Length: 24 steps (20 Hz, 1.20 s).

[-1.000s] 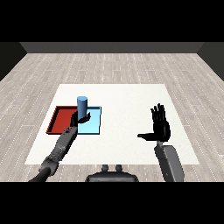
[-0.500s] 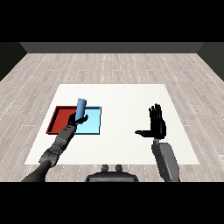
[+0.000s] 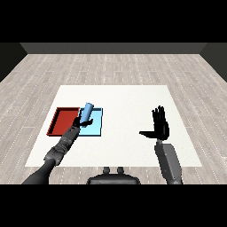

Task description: Pick the blue can and put it in the blue box

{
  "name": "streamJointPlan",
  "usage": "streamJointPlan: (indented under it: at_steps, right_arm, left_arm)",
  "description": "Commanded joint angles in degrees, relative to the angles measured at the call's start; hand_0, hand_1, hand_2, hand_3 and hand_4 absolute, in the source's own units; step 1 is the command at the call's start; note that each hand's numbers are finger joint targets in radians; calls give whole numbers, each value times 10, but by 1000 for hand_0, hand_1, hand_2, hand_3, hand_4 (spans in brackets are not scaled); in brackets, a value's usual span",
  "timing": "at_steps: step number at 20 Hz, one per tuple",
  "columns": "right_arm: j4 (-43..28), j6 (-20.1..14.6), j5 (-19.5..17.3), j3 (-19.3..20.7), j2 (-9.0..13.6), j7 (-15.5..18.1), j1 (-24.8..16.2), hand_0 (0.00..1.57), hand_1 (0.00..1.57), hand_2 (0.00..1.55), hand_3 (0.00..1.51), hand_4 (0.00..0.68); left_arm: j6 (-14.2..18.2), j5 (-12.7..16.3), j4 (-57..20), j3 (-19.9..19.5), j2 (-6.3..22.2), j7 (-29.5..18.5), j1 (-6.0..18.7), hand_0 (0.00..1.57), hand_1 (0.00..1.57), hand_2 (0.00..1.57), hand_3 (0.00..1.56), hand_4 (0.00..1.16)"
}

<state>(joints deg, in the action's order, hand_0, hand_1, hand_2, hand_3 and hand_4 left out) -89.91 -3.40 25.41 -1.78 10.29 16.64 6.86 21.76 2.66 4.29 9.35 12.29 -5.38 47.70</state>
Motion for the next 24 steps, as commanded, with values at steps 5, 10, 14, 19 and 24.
streamJointPlan:
  at_steps: [5,10,14,19,24]
  right_arm:
    - [-28,-9,-19,-15,-10,1,-21,0,0,0,0,0]
    - [-43,17,8,6,1,-5,-34,0,0,0,0,0]
    - [-15,2,0,5,-21,10,-5,0,0,0,0,0]
    - [-20,20,9,6,-10,0,-13,0,0,0,0,0]
    - [-25,16,-4,-2,-7,-6,-19,0,0,0,0,0]
  left_arm:
    - [-54,-10,-40,1,-6,26,-20,317,317,383,467,774]
    - [55,-13,-28,-7,-14,11,-23,0,0,0,0,0]
    - [158,25,24,-51,-23,-60,-34,0,0,0,0,0]
    - [157,60,154,-92,-12,-234,-45,0,0,0,0,0]
    - [49,77,284,-82,-42,-352,-120,0,0,0,0,0]
